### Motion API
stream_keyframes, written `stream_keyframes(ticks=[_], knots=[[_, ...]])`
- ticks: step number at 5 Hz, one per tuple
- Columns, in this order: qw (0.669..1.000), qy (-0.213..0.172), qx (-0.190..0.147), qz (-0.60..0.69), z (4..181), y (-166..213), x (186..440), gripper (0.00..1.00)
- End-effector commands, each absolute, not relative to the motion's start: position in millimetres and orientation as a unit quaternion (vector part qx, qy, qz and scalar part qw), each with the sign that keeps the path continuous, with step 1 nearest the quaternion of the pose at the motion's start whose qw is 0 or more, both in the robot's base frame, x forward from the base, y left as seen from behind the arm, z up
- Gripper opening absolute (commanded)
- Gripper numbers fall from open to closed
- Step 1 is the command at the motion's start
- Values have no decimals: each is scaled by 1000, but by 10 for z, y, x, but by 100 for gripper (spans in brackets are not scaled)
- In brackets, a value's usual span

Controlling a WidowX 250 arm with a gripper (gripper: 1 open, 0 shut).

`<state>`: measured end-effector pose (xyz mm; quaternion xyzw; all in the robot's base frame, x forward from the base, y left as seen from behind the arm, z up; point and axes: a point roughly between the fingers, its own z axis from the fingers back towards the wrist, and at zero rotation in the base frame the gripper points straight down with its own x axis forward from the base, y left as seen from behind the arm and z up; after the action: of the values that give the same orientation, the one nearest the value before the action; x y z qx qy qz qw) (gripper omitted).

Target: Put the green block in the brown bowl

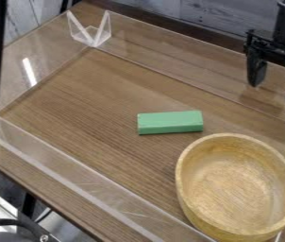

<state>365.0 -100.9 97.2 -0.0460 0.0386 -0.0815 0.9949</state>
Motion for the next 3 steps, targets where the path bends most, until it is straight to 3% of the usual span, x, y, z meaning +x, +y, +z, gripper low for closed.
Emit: stream_keyframes(ticks=[1, 3], knots=[[995, -27, -58, -83, 1399, -1005, 3735, 100], [994, -7, -57, -93, 1270, -998, 3659, 100]])
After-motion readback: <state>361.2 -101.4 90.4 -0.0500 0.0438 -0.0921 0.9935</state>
